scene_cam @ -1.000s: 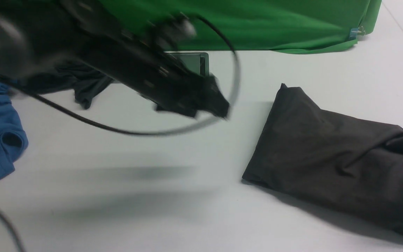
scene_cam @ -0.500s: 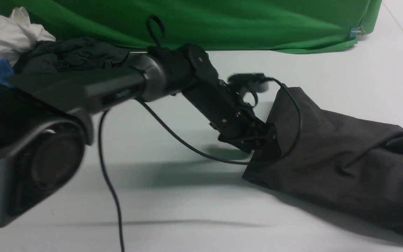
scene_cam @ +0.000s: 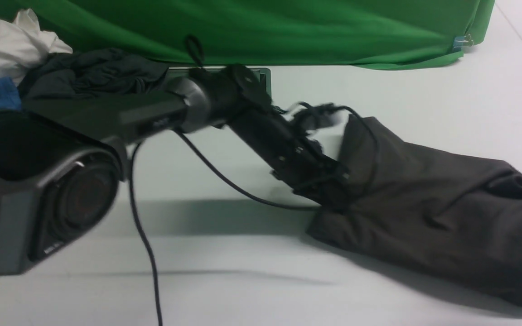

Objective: Fold a long-sleeved shirt on a white desktop.

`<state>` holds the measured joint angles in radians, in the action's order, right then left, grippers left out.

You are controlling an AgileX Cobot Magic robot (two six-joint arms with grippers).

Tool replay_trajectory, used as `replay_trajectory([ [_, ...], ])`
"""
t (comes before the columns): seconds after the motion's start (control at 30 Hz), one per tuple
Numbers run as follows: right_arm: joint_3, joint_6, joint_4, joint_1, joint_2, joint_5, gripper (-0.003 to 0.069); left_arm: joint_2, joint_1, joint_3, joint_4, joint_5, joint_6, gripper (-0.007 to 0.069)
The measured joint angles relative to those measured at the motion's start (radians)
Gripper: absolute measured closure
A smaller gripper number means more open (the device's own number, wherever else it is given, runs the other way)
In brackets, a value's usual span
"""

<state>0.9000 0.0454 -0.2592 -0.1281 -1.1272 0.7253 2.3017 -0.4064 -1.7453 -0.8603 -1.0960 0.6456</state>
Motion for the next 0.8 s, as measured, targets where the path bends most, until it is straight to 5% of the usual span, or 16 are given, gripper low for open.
replay_trajectory([
  [0.2, 0.115, 0.019, -0.021, 0.0, -0.079, 0.089, 0.0151, -0.165, 0.174, 0.179, 0.011, 0.023, -0.003, 0.0541],
  [0.43, 0.182, 0.17, -0.19, 0.062, -0.233, 0.071, 0.0152, -0.376, 0.399, 0.608, 0.029, 0.233, 0.084, 0.0541],
  [0.8, 0.57, 0.253, -0.237, 0.273, -0.713, 0.09, 0.0152, -0.397, 0.484, 0.646, 0.016, 0.238, 0.161, 0.0541],
])
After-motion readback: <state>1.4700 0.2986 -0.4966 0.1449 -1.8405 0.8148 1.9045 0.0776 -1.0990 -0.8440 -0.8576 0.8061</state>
